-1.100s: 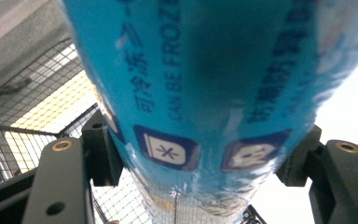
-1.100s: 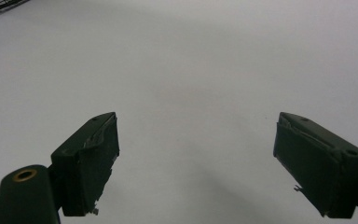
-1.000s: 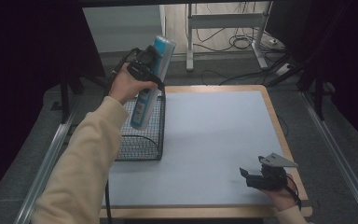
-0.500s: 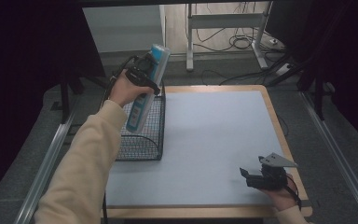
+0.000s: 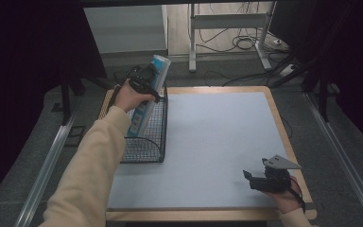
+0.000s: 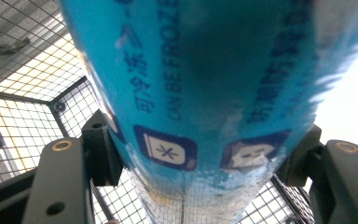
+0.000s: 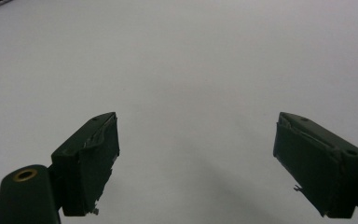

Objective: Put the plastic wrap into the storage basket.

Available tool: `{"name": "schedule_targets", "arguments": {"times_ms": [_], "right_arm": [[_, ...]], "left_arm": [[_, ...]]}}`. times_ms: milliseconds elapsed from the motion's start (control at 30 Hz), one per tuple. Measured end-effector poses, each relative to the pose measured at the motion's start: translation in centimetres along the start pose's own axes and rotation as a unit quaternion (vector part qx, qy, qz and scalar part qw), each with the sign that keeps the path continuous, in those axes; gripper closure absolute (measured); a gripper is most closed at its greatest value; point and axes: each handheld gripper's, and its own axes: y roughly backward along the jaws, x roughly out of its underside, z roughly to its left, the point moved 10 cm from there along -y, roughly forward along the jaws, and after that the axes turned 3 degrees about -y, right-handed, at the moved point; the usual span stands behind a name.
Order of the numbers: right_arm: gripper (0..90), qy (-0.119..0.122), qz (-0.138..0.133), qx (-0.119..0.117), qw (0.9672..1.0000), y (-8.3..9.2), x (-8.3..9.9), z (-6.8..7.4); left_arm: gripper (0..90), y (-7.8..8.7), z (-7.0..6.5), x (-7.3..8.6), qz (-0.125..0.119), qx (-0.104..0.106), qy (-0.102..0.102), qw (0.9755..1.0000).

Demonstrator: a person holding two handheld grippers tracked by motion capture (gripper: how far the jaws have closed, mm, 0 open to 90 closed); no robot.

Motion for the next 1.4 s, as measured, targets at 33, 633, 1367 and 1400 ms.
{"name": "schedule_targets", "arguments": {"times_ms": [33, 633, 1367, 1400], "right_arm": [[14.7, 0.0, 0.0, 0.0, 1.0, 0.0, 0.0, 0.0], [14.7, 0.002, 0.003, 0.001, 1.0, -0.1, 0.1, -0.2], [14.7, 0.004, 0.001, 0.003, 1.0, -0.2, 0.1, -0.2], [14.7, 0.004, 0.001, 0.003, 1.0, -0.1, 0.1, -0.2]], "left_arm": [[32.1, -0.2, 0.0, 0.0, 0.003, 0.0, -0.003, 1.0], [32.1, -3.9, 0.0, -0.9, 0.009, -0.01, -0.001, 0.9999], [31.8, -6.6, 0.5, -2.1, 0.014, 0.001, 0.029, 0.9995], [31.8, -6.6, 0.5, -2.1, 0.014, 0.001, 0.029, 0.9995]]}}
